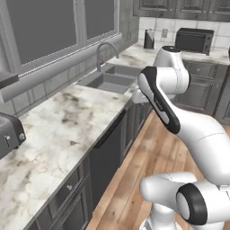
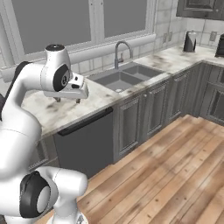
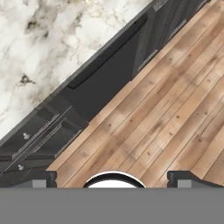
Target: Open the dishwasher door and pull out the top rack.
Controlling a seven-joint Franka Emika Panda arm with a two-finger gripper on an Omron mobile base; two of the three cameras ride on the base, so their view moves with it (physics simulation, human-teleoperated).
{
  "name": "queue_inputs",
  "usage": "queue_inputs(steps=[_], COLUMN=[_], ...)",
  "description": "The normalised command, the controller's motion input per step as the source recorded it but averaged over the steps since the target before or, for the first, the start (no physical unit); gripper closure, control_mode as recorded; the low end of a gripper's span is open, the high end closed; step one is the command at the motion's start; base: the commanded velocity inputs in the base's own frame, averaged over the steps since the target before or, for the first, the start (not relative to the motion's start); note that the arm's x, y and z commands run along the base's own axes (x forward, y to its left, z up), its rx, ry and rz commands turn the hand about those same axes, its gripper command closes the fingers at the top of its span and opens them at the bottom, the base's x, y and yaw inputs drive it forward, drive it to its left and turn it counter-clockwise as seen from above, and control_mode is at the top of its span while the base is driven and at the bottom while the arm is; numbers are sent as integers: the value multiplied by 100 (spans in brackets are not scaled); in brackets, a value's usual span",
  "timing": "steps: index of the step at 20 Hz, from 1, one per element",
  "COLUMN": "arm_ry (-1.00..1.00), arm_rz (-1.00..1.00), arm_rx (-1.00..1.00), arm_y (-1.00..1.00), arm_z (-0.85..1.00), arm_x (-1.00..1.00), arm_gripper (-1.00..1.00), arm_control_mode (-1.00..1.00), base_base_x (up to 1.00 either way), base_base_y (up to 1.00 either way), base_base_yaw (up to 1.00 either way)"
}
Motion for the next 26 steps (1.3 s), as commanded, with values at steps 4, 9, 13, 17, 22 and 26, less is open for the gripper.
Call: queue_inputs(steps=[4,9,13,17,22,26], arm_ry=[0,0,0,0,0,0], arm_rz=[0,0,0,0,0,0], arm_rx=[0,0,0,0,0,5], arm_y=[0,0,0,0,0,-1], arm_z=[0,0,0,0,0,-1], arm_x=[0,0,0,0,0,0], arm_gripper=[-100,-100,-100,-100,-100,-100], arm_control_mode=[100,100,100,100,100,-100], base_base_x=[-26,-10,0,0,0,0], base_base_y=[43,39,46,58,42,2], base_base_yaw=[-13,-7,0,0,0,0])
